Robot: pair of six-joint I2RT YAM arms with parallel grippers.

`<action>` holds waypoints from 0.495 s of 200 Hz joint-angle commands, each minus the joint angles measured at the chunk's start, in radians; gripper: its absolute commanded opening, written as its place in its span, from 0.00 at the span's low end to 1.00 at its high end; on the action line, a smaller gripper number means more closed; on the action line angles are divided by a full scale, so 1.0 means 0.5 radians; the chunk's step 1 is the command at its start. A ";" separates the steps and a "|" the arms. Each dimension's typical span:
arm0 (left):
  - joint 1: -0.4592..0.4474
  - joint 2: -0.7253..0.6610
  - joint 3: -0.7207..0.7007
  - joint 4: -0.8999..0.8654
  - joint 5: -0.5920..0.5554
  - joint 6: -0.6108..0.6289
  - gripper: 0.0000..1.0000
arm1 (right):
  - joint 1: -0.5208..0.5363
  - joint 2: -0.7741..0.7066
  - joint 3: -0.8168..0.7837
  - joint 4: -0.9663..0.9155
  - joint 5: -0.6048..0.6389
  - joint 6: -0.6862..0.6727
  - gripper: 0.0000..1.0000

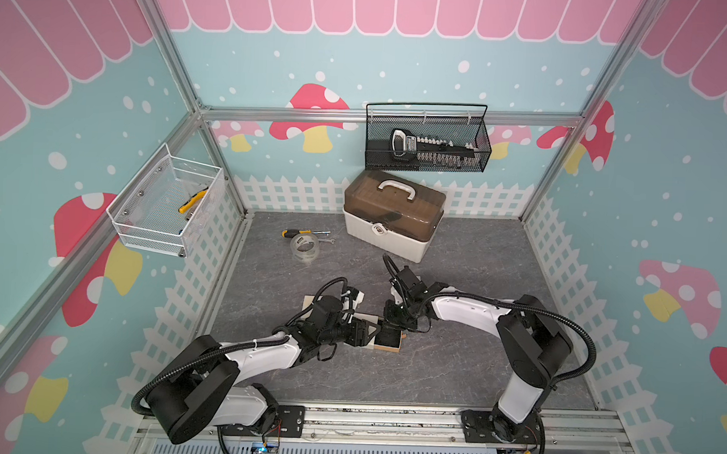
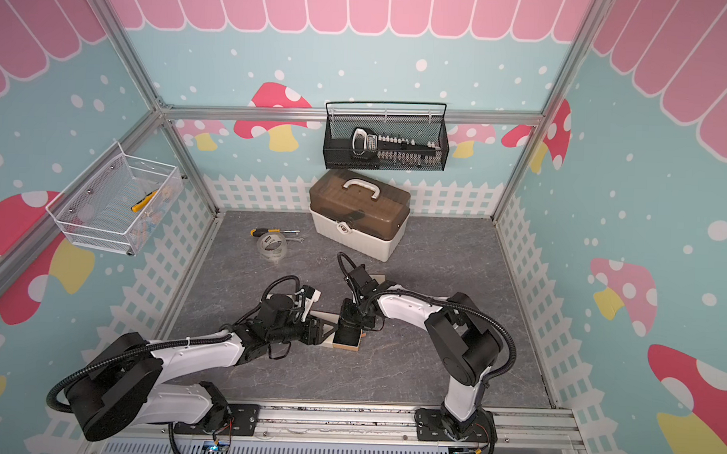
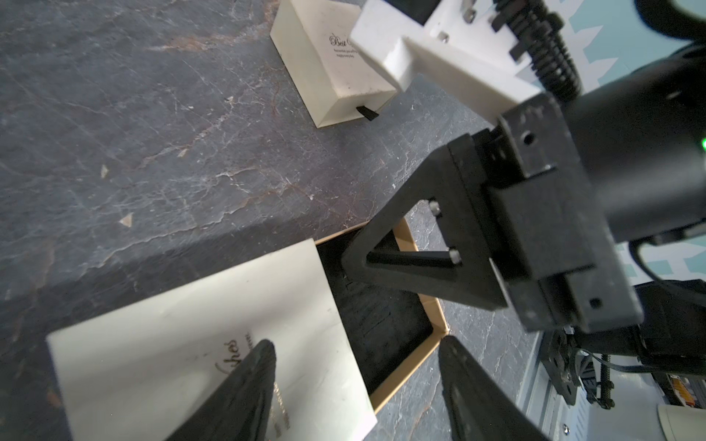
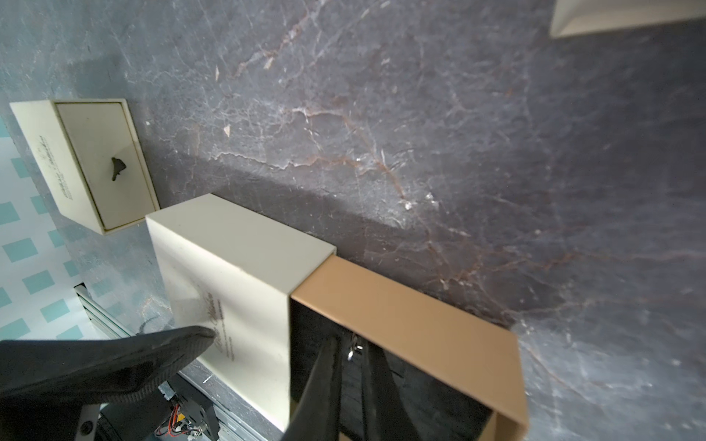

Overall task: Place the earrings into the drawer-style jewelry box
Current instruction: Adjust the earring in the inner lining.

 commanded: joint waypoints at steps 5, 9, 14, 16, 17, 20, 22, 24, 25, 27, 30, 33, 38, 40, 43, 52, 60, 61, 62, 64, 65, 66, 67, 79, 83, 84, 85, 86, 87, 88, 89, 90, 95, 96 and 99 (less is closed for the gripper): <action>0.015 -0.025 -0.015 0.027 0.029 0.001 0.68 | 0.021 0.041 0.040 -0.040 0.023 -0.002 0.10; 0.016 -0.027 -0.015 0.025 0.028 -0.001 0.68 | 0.020 0.041 0.039 -0.041 0.023 -0.002 0.09; 0.015 -0.026 -0.016 0.024 0.029 0.000 0.68 | 0.020 0.041 0.040 -0.039 0.023 -0.002 0.08; 0.015 -0.025 -0.015 0.025 0.029 0.001 0.68 | 0.020 0.041 0.040 -0.040 0.023 -0.002 0.07; 0.015 -0.025 -0.014 0.025 0.027 0.001 0.68 | 0.019 0.041 0.040 -0.040 0.023 -0.002 0.07; 0.015 -0.026 -0.016 0.025 0.028 0.001 0.68 | 0.020 0.039 0.040 -0.041 0.023 -0.002 0.07; 0.016 -0.026 -0.015 0.025 0.029 0.001 0.68 | 0.019 0.038 0.040 -0.041 0.023 -0.002 0.06; 0.016 -0.024 -0.013 0.026 0.027 0.001 0.68 | 0.020 0.038 0.040 -0.041 0.023 -0.004 0.06; 0.016 -0.026 -0.012 0.026 0.026 0.001 0.68 | 0.020 0.038 0.039 -0.041 0.025 -0.003 0.06; 0.016 -0.024 -0.014 0.025 0.026 0.001 0.68 | 0.020 0.038 0.040 -0.042 0.026 -0.002 0.05; 0.015 -0.024 -0.012 0.025 0.027 0.001 0.68 | 0.020 0.036 0.038 -0.041 0.028 -0.001 0.05; 0.016 -0.024 -0.012 0.025 0.028 0.001 0.68 | 0.020 0.035 0.037 -0.044 0.029 0.001 0.05; 0.015 -0.026 -0.012 0.025 0.029 0.001 0.68 | 0.020 0.034 0.037 -0.044 0.029 -0.002 0.04; 0.016 -0.026 -0.012 0.025 0.027 0.001 0.68 | 0.020 0.032 0.037 -0.044 0.029 -0.001 0.04; 0.016 -0.026 -0.012 0.025 0.027 0.001 0.68 | 0.020 0.032 0.037 -0.047 0.029 0.000 0.04; 0.016 -0.026 -0.014 0.025 0.029 0.001 0.68 | 0.020 0.030 0.037 -0.047 0.032 0.001 0.03; 0.015 -0.024 -0.015 0.019 0.026 0.001 0.68 | 0.020 0.026 0.034 -0.048 0.032 0.004 0.02; 0.015 -0.024 -0.014 0.019 0.024 0.001 0.68 | 0.020 0.026 0.034 -0.047 0.032 0.004 0.02; 0.016 -0.024 -0.014 0.020 0.025 0.001 0.68 | 0.020 0.027 0.034 -0.047 0.032 0.004 0.01; 0.015 -0.025 -0.013 0.019 0.024 0.001 0.68 | 0.020 0.026 0.034 -0.047 0.032 0.004 0.01; 0.015 -0.026 -0.014 0.021 0.025 0.001 0.68 | 0.020 0.024 0.032 -0.047 0.032 0.004 0.01; 0.015 -0.025 -0.013 0.020 0.025 0.001 0.68 | 0.020 0.023 0.032 -0.048 0.032 0.004 0.01; 0.016 -0.026 -0.013 0.019 0.025 0.001 0.68 | 0.020 0.023 0.031 -0.047 0.032 0.006 0.01; 0.016 -0.028 -0.016 0.019 0.024 0.001 0.68 | 0.020 0.006 0.025 -0.047 0.036 0.012 0.00; 0.013 -0.028 -0.015 0.019 0.026 0.001 0.68 | 0.020 -0.004 0.025 -0.047 0.042 0.015 0.00; 0.014 -0.028 -0.017 0.019 0.026 0.001 0.68 | 0.020 -0.008 0.023 -0.047 0.042 0.016 0.00; 0.015 -0.029 -0.016 0.019 0.026 0.001 0.68 | 0.020 -0.010 0.023 -0.047 0.042 0.016 0.00; 0.015 -0.028 -0.015 0.020 0.026 0.001 0.68 | 0.020 -0.012 0.022 -0.048 0.042 0.018 0.00; 0.014 -0.029 -0.017 0.020 0.026 0.001 0.68 | 0.020 -0.016 0.020 -0.047 0.042 0.019 0.00; 0.013 -0.028 -0.016 0.021 0.024 0.001 0.68 | 0.020 -0.019 0.021 -0.047 0.042 0.019 0.00; 0.014 -0.027 -0.016 0.021 0.023 0.001 0.68 | 0.020 -0.021 0.020 -0.047 0.042 0.019 0.00; 0.015 -0.029 -0.015 0.020 0.023 0.001 0.68 | 0.020 -0.024 0.018 -0.045 0.042 0.019 0.00; 0.015 -0.029 -0.015 0.022 0.025 0.001 0.68 | 0.019 -0.043 0.011 -0.041 0.045 0.024 0.00; 0.016 -0.029 -0.017 0.022 0.025 0.001 0.68 | 0.020 -0.047 0.010 -0.041 0.045 0.025 0.00; 0.015 -0.029 -0.015 0.024 0.027 0.001 0.68 | 0.020 -0.061 0.008 -0.040 0.047 0.028 0.00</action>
